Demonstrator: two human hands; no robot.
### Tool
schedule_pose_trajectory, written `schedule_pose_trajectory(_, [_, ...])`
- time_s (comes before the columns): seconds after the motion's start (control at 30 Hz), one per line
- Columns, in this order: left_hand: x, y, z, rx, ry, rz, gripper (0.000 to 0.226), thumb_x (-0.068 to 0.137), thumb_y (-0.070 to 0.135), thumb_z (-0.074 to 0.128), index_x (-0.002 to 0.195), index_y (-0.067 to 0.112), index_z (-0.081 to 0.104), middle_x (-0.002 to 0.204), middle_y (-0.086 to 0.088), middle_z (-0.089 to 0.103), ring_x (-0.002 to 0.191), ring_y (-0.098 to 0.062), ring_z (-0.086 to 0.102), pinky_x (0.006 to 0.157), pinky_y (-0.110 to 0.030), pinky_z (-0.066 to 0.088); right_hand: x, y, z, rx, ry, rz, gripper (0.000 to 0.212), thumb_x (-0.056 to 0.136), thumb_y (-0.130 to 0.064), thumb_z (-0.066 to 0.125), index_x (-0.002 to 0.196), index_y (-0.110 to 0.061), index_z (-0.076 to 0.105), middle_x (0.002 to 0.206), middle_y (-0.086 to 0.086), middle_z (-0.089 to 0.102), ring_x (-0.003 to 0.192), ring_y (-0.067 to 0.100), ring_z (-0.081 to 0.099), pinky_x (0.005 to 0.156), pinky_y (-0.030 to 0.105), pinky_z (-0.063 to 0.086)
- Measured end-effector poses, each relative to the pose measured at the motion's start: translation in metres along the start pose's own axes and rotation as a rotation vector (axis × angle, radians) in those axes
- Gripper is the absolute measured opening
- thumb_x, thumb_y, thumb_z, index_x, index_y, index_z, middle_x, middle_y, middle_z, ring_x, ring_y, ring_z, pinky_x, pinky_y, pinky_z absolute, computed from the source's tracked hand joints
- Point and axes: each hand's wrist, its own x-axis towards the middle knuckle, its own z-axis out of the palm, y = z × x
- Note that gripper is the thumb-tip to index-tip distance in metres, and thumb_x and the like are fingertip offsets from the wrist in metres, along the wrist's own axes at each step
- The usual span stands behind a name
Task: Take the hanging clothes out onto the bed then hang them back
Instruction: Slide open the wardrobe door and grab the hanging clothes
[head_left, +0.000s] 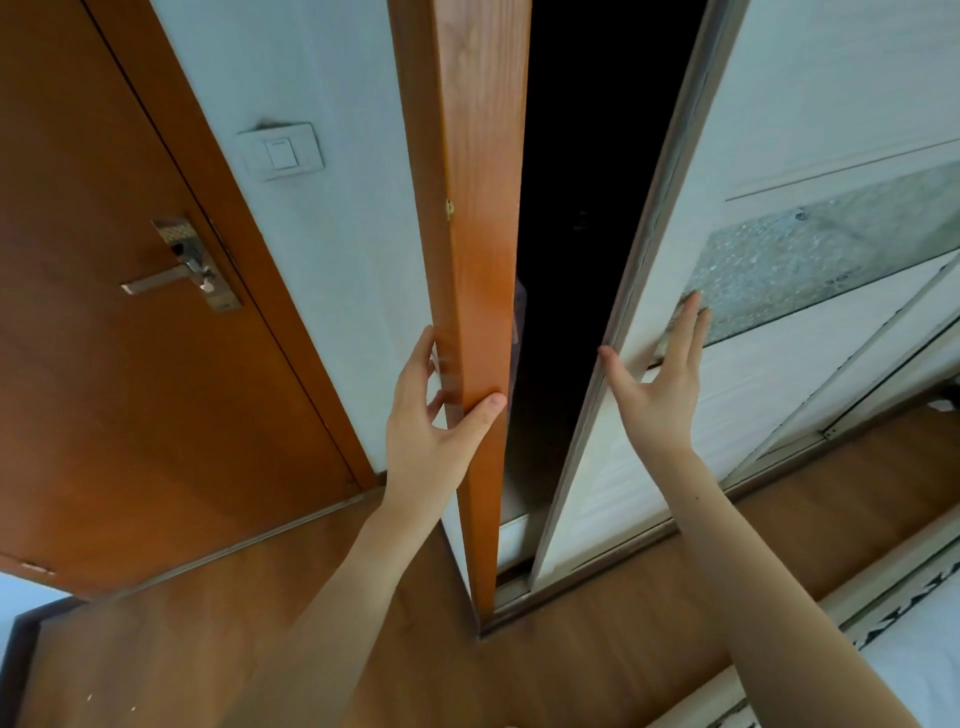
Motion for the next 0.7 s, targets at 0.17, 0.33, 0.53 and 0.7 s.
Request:
schedule_pose_trajectory(0.17, [0.0,-0.006,0.002,0.033,0.02,0.054,0.076,0.073,0.052,0.07,0.14,0.033,0.037,0.14,0.008,0.048,0.117,-0.008,0.054,0.097,-0.041,0.054,0.019,0.014,-0.021,-0.065,0.017,0.012,0.101,0.083,-0.049,0.067,0.157,-0.025,0.002,0.165,-0.001,0.003,0.15,0.01,-0.003,0.117,0.026,0.013])
schedule_pose_trajectory(0.33, [-0.014,0.027,0.016,0.293,0.422,0.783,0.048,0.082,0.038,0.069,0.116,0.01,0.05,0.114,-0.012,0.05,0.099,-0.024,0.053,0.092,-0.018,0.045,0.035,0.024,-0.033,-0.139,0.069,0.015,0.1,0.083,-0.048,0.067,0.157,-0.023,0.005,0.164,-0.003,0.009,0.151,0.012,0.0,0.119,0.036,0.022])
schedule_pose_trajectory(0.53, [0.013,0.078,0.099,0.081,-0.097,0.813,0.039,0.089,0.022,0.063,0.124,0.007,0.056,0.119,-0.005,0.058,0.11,-0.015,0.055,0.094,-0.02,0.045,0.052,0.039,-0.043,-0.027,0.131,0.143,0.112,0.07,-0.062,0.073,0.155,-0.029,0.008,0.162,-0.008,0.018,0.147,0.007,0.019,0.116,0.043,0.03])
schedule_pose_trajectory(0.7, [0.072,0.092,0.195,-0.174,-0.446,0.157,0.054,0.097,0.033,0.051,0.147,0.021,0.035,0.147,0.001,0.044,0.13,-0.009,0.046,0.109,-0.029,0.038,0.078,0.067,-0.06,-0.072,0.136,0.084,0.114,0.068,-0.076,0.06,0.156,-0.025,0.01,0.162,-0.011,0.015,0.147,0.0,0.013,0.115,0.04,0.032])
